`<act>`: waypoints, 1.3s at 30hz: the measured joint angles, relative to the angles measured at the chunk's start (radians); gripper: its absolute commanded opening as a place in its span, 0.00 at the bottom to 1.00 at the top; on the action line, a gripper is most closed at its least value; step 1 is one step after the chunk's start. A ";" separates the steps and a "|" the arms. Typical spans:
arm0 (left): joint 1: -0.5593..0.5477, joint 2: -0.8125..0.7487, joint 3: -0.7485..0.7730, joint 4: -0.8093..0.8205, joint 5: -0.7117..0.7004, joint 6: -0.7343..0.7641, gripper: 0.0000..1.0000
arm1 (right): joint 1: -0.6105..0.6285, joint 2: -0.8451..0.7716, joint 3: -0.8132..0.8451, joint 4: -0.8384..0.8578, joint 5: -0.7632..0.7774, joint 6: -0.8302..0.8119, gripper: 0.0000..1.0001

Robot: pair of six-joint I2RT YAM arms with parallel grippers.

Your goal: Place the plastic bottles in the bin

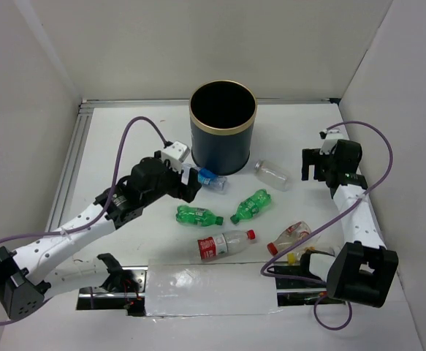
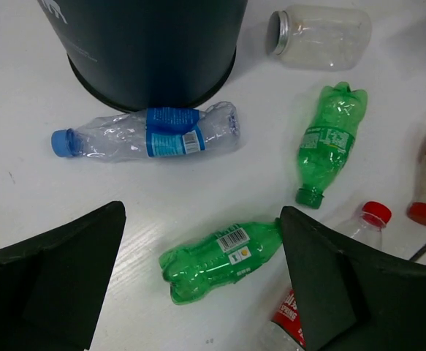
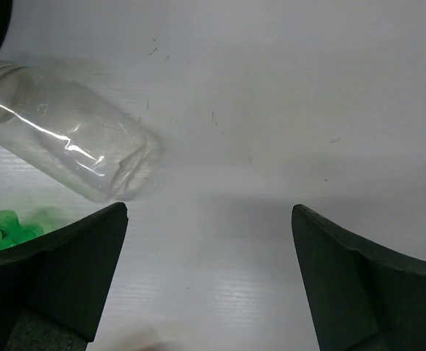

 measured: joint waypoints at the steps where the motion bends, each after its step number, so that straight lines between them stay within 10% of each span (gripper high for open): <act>1: 0.004 0.019 0.011 -0.009 0.003 0.008 1.00 | 0.000 0.002 0.000 -0.001 0.000 0.000 1.00; 10: -0.016 0.236 0.121 -0.095 0.055 0.045 0.95 | 0.000 0.007 0.000 -0.019 -0.009 -0.019 1.00; 12: -0.035 0.238 0.121 -0.107 0.056 0.052 0.77 | 0.000 0.007 0.000 -0.023 -0.011 -0.028 1.00; 13: -0.043 0.238 0.123 -0.112 0.056 0.062 0.45 | 0.000 0.007 0.000 -0.026 -0.013 -0.035 1.00; 15: -0.060 0.243 0.131 -0.123 0.060 0.070 0.14 | 0.000 0.007 0.000 -0.034 -0.023 -0.057 1.00; 17: -0.078 0.260 0.143 -0.138 0.058 0.093 0.00 | -0.003 0.007 0.000 -0.042 -0.034 -0.075 1.00; 22: -0.150 0.309 0.152 -0.178 0.042 0.135 0.40 | -0.008 0.010 0.000 -0.067 -0.034 -0.105 1.00; 23: -0.166 0.317 0.151 -0.183 0.043 0.142 0.49 | -0.008 0.012 0.000 -0.073 -0.037 -0.112 0.90; 25: -0.195 0.338 0.150 -0.194 0.055 0.155 0.64 | -0.010 0.024 0.000 -0.093 -0.061 -0.146 0.25; 26: -0.206 0.350 0.149 -0.198 0.068 0.166 0.66 | -0.011 0.032 0.000 -0.104 -0.080 -0.158 0.24; 32: -0.269 0.418 0.147 -0.212 0.179 0.182 0.76 | -0.011 0.057 0.000 -0.142 -0.165 -0.178 0.98; 39: -0.377 0.541 0.153 -0.203 0.263 0.189 0.77 | -0.011 0.085 0.000 -0.168 -0.214 -0.196 1.00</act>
